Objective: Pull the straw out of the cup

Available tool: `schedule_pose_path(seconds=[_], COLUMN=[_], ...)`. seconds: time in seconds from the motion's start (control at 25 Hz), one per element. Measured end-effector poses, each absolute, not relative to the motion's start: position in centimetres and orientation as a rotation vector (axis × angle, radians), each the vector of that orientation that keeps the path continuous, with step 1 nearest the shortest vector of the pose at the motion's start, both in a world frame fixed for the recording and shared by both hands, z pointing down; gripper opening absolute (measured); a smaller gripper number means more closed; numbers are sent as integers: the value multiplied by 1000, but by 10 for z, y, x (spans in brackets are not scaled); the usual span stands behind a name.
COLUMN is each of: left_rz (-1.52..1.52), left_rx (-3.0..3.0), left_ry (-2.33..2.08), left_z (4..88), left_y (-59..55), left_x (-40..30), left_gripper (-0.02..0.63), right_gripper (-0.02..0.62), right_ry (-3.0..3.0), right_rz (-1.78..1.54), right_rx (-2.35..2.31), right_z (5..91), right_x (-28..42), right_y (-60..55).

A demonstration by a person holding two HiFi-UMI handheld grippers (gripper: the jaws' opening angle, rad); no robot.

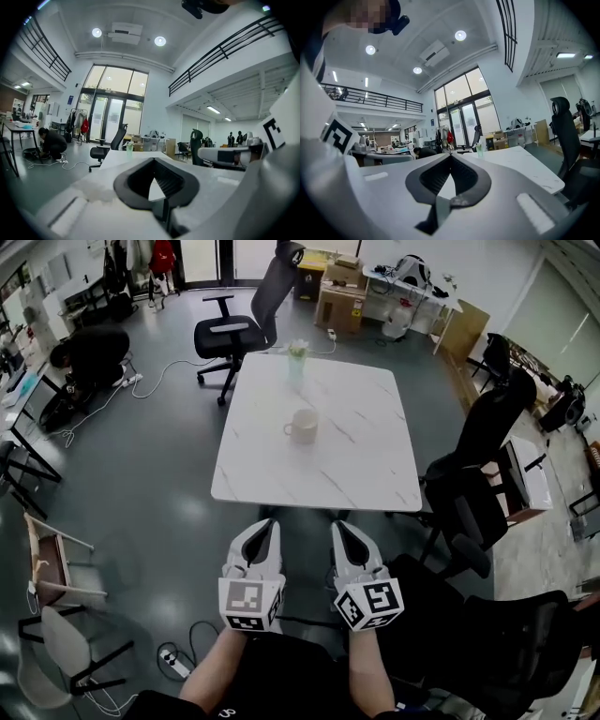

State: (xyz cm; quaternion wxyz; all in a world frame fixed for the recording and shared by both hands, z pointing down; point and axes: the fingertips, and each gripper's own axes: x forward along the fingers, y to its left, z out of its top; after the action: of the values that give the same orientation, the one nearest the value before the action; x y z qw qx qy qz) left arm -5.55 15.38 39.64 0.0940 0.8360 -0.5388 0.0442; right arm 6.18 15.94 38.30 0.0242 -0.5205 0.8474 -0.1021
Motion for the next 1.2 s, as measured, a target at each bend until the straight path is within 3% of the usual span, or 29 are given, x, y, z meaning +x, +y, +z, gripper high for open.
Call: schedule_pose_path(seconds=[0.56,1.2], left_rz=[215,320], left_rx=[2498,2428], left_ry=[-1513,-1422], left_z=[401,441], left_y=[-61,-128], left_x=[-69,-49], left_gripper=[0,0], right_gripper=[2,3], right_ry=[2587,2647], right_rz=[-337,-518], right_rx=[-1703,-1774], right_z=[375,430], right_x=[45,57], right_y=[-53,-114])
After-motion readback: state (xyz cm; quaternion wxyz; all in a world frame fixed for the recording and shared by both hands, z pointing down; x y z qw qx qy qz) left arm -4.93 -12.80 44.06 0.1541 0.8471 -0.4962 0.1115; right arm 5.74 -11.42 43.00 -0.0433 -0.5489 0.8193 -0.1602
